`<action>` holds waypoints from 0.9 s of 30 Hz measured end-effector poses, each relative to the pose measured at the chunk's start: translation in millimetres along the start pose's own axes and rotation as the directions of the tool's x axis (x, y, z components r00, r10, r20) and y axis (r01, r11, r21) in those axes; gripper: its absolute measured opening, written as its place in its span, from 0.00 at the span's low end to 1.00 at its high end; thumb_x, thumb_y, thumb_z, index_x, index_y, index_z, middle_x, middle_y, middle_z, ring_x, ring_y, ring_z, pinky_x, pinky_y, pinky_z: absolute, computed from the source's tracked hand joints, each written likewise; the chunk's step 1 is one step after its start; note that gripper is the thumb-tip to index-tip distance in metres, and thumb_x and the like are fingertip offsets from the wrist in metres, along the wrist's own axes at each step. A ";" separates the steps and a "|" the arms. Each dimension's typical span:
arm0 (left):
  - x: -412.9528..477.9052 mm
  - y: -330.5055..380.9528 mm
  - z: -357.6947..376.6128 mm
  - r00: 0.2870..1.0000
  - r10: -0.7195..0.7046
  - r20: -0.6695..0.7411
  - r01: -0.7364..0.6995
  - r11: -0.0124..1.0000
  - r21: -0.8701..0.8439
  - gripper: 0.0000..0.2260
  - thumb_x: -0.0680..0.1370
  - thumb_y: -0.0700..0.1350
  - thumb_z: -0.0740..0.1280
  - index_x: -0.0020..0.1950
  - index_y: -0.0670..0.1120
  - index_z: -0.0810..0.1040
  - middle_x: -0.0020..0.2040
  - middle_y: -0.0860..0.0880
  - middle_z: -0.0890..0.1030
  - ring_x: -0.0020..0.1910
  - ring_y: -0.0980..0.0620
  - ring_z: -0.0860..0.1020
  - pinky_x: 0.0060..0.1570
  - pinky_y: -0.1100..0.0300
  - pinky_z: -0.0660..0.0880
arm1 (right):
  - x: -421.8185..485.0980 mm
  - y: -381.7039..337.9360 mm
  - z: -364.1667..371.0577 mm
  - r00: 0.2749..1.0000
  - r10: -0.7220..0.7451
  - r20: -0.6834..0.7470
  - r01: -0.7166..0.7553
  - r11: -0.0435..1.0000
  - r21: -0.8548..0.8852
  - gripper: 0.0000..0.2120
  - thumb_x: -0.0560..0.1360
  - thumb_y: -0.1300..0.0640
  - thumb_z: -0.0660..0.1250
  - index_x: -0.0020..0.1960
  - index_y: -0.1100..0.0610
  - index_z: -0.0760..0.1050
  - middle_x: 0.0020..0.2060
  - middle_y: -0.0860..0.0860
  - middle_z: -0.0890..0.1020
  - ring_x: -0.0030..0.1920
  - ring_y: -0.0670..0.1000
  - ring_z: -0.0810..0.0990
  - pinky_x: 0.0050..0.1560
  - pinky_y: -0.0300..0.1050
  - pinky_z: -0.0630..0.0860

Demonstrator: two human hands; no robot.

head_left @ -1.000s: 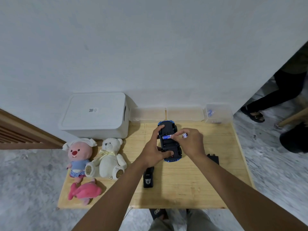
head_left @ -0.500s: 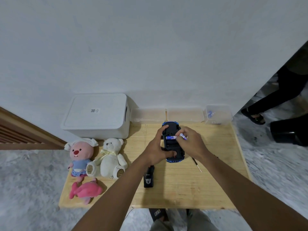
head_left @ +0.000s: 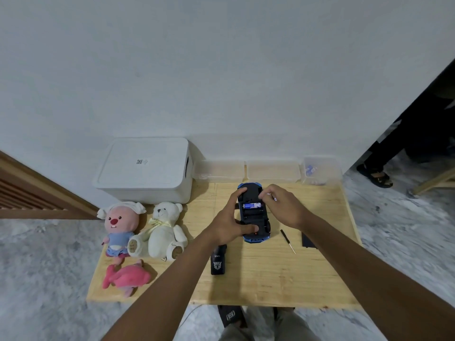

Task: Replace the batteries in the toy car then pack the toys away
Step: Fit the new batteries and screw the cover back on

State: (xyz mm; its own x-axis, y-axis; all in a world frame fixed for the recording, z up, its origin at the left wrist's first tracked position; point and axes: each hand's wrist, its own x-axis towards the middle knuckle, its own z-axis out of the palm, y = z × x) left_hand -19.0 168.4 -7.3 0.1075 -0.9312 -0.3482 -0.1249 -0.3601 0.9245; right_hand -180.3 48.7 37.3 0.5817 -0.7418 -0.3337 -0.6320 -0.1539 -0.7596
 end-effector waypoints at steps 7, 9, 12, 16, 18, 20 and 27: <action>-3.5 -2.7 -3.7 0.999 -0.044 -0.013 0.044 0.999 -0.003 0.46 0.71 0.43 0.81 0.78 0.67 0.58 0.69 0.51 0.75 0.63 0.48 0.81 0.61 0.46 0.81 | -3.2 -0.3 -0.6 0.993 -0.104 0.056 0.096 0.988 0.123 0.09 0.77 0.50 0.71 0.54 0.49 0.75 0.48 0.45 0.86 0.54 0.43 0.83 0.57 0.43 0.76; -4.0 -2.3 -3.7 0.999 -0.037 -0.010 0.038 0.999 0.004 0.46 0.71 0.43 0.81 0.78 0.66 0.57 0.70 0.53 0.74 0.69 0.52 0.76 0.62 0.47 0.81 | -3.6 -3.8 1.8 0.984 -0.173 0.030 0.166 0.972 0.165 0.07 0.75 0.54 0.75 0.50 0.51 0.79 0.46 0.42 0.86 0.51 0.39 0.83 0.53 0.35 0.75; -4.3 0.1 -3.9 1.000 -0.028 -0.008 0.028 0.999 0.017 0.46 0.71 0.44 0.81 0.79 0.65 0.57 0.71 0.55 0.73 0.72 0.54 0.72 0.63 0.47 0.81 | -3.6 -7.9 6.9 0.971 -0.237 -0.016 0.237 0.962 0.136 0.07 0.71 0.56 0.77 0.48 0.48 0.84 0.42 0.41 0.85 0.47 0.39 0.81 0.46 0.29 0.71; -2.1 2.6 -4.6 0.999 -0.037 -0.014 0.038 0.999 0.027 0.45 0.70 0.46 0.81 0.77 0.68 0.59 0.69 0.54 0.75 0.64 0.45 0.80 0.62 0.44 0.80 | -2.4 -5.5 15.0 0.955 -0.291 -0.054 0.292 0.956 0.016 0.13 0.71 0.55 0.78 0.52 0.43 0.83 0.41 0.42 0.85 0.47 0.40 0.83 0.49 0.35 0.74; 0.0 2.9 -5.6 0.999 -0.036 -0.016 0.037 0.999 0.025 0.45 0.69 0.47 0.81 0.76 0.69 0.59 0.68 0.52 0.76 0.63 0.43 0.81 0.62 0.43 0.81 | -2.4 -4.5 17.7 0.936 -0.347 -0.051 0.341 0.934 -0.107 0.12 0.71 0.55 0.77 0.52 0.42 0.82 0.42 0.40 0.84 0.47 0.41 0.82 0.50 0.41 0.76; 1.3 3.7 -6.5 0.999 -0.034 -0.017 0.034 0.999 0.031 0.45 0.70 0.45 0.81 0.76 0.69 0.59 0.68 0.53 0.76 0.62 0.44 0.81 0.61 0.44 0.81 | -3.3 -3.8 19.3 0.925 -0.377 -0.052 0.364 0.916 -0.170 0.11 0.72 0.53 0.75 0.53 0.42 0.82 0.44 0.38 0.84 0.47 0.42 0.82 0.50 0.46 0.78; 3.7 7.9 -4.4 1.000 -0.001 -0.011 0.001 0.998 0.065 0.45 0.71 0.41 0.80 0.77 0.66 0.58 0.67 0.56 0.77 0.53 0.49 0.85 0.58 0.51 0.82 | 6.5 -0.3 27.5 0.929 -0.347 -0.131 0.327 0.933 -0.148 0.03 0.71 0.49 0.77 0.44 0.43 0.86 0.41 0.40 0.83 0.45 0.43 0.81 0.48 0.49 0.78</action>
State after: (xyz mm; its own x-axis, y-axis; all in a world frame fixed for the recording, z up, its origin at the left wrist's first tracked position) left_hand -15.2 162.4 -0.6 0.1181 -0.9304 -0.3470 -0.1886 -0.3641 0.9121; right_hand -162.2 61.9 20.0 0.6924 -0.7210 0.0264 -0.4752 -0.4833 -0.7353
